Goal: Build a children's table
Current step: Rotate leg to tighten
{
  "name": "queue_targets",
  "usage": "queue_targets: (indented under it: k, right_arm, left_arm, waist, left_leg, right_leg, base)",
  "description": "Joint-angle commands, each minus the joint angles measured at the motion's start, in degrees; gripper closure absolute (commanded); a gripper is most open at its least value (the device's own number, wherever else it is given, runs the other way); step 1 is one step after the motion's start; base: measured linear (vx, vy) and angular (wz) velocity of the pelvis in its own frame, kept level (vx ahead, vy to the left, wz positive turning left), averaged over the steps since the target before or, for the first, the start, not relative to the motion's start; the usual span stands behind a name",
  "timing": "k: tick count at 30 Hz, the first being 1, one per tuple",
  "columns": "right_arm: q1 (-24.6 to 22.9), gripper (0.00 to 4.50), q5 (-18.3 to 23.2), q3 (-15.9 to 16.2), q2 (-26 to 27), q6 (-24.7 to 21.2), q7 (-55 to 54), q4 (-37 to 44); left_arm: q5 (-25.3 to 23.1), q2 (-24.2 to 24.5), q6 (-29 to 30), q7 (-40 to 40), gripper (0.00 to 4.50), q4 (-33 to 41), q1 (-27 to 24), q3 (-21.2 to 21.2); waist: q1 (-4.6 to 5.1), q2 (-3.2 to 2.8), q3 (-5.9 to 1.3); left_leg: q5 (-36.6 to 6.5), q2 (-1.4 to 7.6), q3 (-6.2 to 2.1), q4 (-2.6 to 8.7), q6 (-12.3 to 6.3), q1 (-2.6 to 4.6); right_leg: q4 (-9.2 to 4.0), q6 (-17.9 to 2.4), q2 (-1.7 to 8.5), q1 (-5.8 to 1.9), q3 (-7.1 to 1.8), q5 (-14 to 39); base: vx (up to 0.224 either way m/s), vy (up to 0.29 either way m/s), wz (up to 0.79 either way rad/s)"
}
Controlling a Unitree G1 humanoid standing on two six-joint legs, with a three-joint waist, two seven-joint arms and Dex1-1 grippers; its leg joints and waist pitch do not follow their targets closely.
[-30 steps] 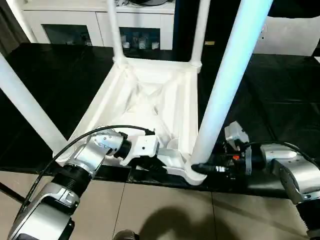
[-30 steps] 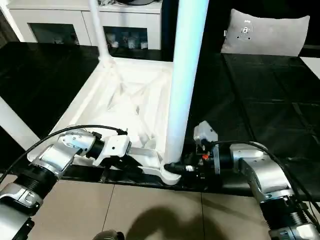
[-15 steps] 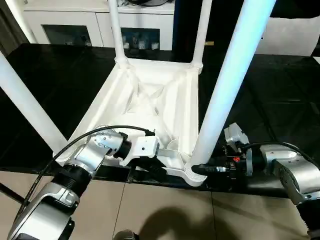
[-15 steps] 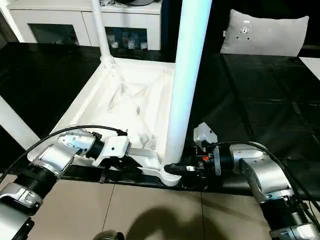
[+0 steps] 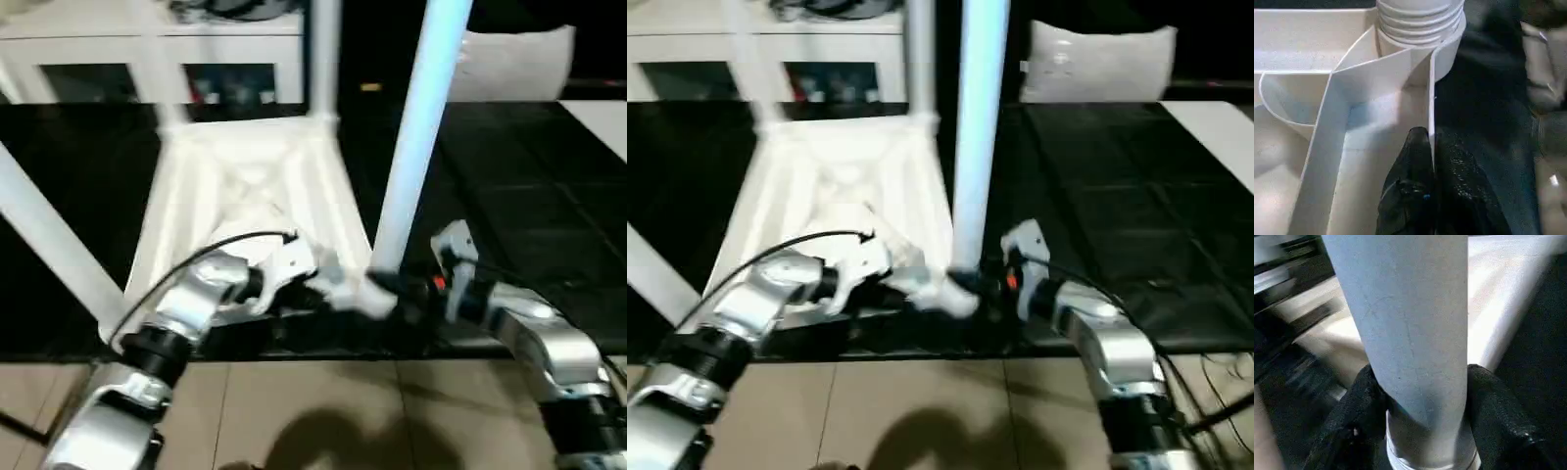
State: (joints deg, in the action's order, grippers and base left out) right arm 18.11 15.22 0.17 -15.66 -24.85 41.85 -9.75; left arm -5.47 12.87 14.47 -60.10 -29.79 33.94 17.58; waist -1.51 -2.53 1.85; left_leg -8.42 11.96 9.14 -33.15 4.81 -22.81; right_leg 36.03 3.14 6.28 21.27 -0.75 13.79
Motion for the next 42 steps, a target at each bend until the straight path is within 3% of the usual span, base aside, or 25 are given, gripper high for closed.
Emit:
queue_targets:
  k: [1,3,4,6,8,10,14,16,24,25,27,28,32,35,42]
  right_arm:
    - [3.32,2.44,1.04,1.62,6.89,-1.50,-7.78,-2.94]
    - [4.78,2.44,0.83,0.20,8.89,-0.79,-11.81,-5.20]
    - [5.79,2.10,0.65,-0.76,10.24,-0.32,-14.60,-6.74]
    - [6.37,1.75,-0.50,0.11,10.85,1.48,-14.90,-7.94]
    - [6.10,1.70,-0.73,0.49,10.78,2.00,-14.20,-7.79]
    - [5.19,1.41,-0.86,0.35,9.60,2.07,-12.48,-6.83]
    - [4.04,1.24,-1.29,-0.66,7.41,2.77,-10.04,-5.77]
    - [3.26,0.87,-0.55,-1.43,5.08,3.54,-7.11,-4.95]
    - [3.26,0.87,-0.55,-1.43,5.08,3.54,-7.11,-4.95]
    - [1.79,0.68,0.99,-0.66,-1.56,4.17,2.28,-2.65]
    - [0.20,0.58,2.04,1.46,-9.23,4.94,13.68,-0.10]
    - [-0.17,0.49,2.11,2.39,-11.49,4.81,16.93,0.55]
    - [0.18,0.64,1.86,4.57,-14.50,5.43,23.80,0.21]
    - [0.54,0.86,1.67,5.04,-14.81,5.54,24.92,-0.38]
    - [1.56,1.44,3.32,7.38,-15.74,4.30,30.95,-1.17]
  left_arm:
    - [1.23,-6.72,3.14,4.11,4.50,2.87,0.31,2.24]
    - [0.73,-8.29,4.05,7.51,4.50,2.52,0.70,1.42]
    - [0.37,-9.39,4.73,9.88,4.50,2.33,0.95,0.84]
    - [-0.03,-10.37,4.49,12.26,4.50,1.61,1.36,0.27]
    - [-0.49,-10.02,4.03,12.62,4.50,1.35,1.51,0.38]
    - [-1.27,-8.43,2.86,12.19,4.50,0.85,1.65,0.67]
    - [-2.15,-6.51,1.28,11.75,4.50,0.27,1.70,0.52]
    - [-2.65,-4.88,-0.73,10.06,4.50,0.05,1.39,1.02]
    - [-2.65,-4.88,-0.73,10.06,4.50,0.05,1.39,1.02]
    - [-2.25,-1.33,-5.02,3.84,4.50,0.10,0.39,2.49]
    - [-1.60,2.54,-10.43,-3.57,4.50,0.01,-0.59,4.27]
    - [-1.30,3.81,-12.63,-6.29,4.50,-0.04,-0.82,4.95]
    - [0.06,6.04,-16.83,-12.99,4.50,-0.17,-0.60,6.41]
    - [0.15,6.64,-17.93,-14.66,4.50,-0.28,-0.39,7.06]
    - [0.00,8.36,-23.52,-20.74,4.50,-2.33,0.71,9.12]
  waist:
    - [-0.31,0.76,-3.11]
    - [-0.10,0.90,-3.29]
    - [-0.19,0.92,-3.50]
    - [-0.20,0.89,-3.54]
    - [-0.55,0.96,-3.69]
    - [-0.97,0.83,-3.77]
    - [-1.25,0.62,-3.68]
    - [-1.39,0.56,-3.75]
    - [-1.55,0.62,-3.74]
    - [-1.79,-0.42,-3.84]
    - [-2.26,0.45,-3.81]
    - [-2.67,0.30,-3.86]
    - [-2.91,0.23,-3.74]
    - [-3.80,0.24,-3.80]
    - [-4.24,0.47,-3.65]
  left_leg:
    - [-14.15,-0.62,0.78,4.03,0.67,0.63]
    - [-12.77,-0.68,0.76,3.81,0.49,0.59]
    - [-10.97,-0.79,0.81,3.54,-0.25,0.66]
    - [-9.35,-0.81,0.92,3.34,-1.32,0.55]
    - [-6.89,-0.86,0.98,3.08,-3.32,0.55]
    - [-5.99,-0.75,1.04,3.01,-4.09,0.73]
    - [-7.18,-0.66,1.10,3.10,-4.30,0.84]
    - [-7.78,-0.59,1.06,3.12,-4.18,0.90]
    - [-7.48,-0.52,1.13,3.16,-3.82,0.92]
    - [-7.89,-0.50,0.90,3.14,-3.89,1.12]
    - [-8.23,-0.37,1.05,2.89,-4.75,1.04]
    - [-7.98,-0.40,1.08,2.75,-5.53,1.02]
    - [-8.86,-0.08,1.40,2.83,-5.75,1.28]
    - [-8.80,0.24,1.56,2.80,-5.71,1.60]
    - [-10.67,0.24,1.50,3.05,-4.92,1.38]
  right_leg:
    - [-5.13,-11.71,-0.23,-1.13,0.63,6.22]
    - [-4.94,-11.99,-0.31,-1.23,0.71,3.60]
    - [-4.80,-12.23,-0.46,-1.43,0.74,0.54]
    - [-4.55,-12.74,-0.51,-1.46,0.76,-3.16]
    - [-4.29,-13.04,-0.60,-1.77,0.78,-7.73]
    - [-4.20,-13.24,-0.61,-1.74,0.80,-9.43]
    - [-4.35,-13.24,-0.56,-1.80,0.84,-8.92]
    - [-4.40,-13.16,-0.57,-1.88,0.83,-8.63]
    - [-4.25,-13.84,-0.49,-1.82,0.83,-8.73]
    - [-4.35,-13.75,-0.46,-1.82,0.95,-8.76]
    - [-4.36,-13.69,-0.59,-2.41,0.73,-11.21]
    - [-4.29,-13.66,-0.62,-2.37,0.86,-12.00]
    - [-4.07,-15.08,-0.54,-1.65,1.05,-9.88]
    - [-3.92,-16.30,-0.38,-1.31,0.84,-8.79]
    - [-4.10,-15.41,-0.03,-1.28,0.86,-4.40]
  base:
    - [0.000,0.000,0.00]
    - [0.000,0.000,0.00]
    - [0.000,0.000,0.00]
    - [0.000,0.000,0.00]
    - [0.000,0.000,0.00]
    - [0.000,0.000,0.00]
    - [0.000,0.000,0.00]
    - [0.000,0.000,0.00]
    - [0.000,0.000,0.00]
    - [0.000,0.000,0.00]
    - [0.000,0.000,0.00]
    - [0.000,0.000,0.00]
    - [0.000,0.000,0.00]
    - [0.000,0.000,0.00]
    - [0.000,0.000,0.00]
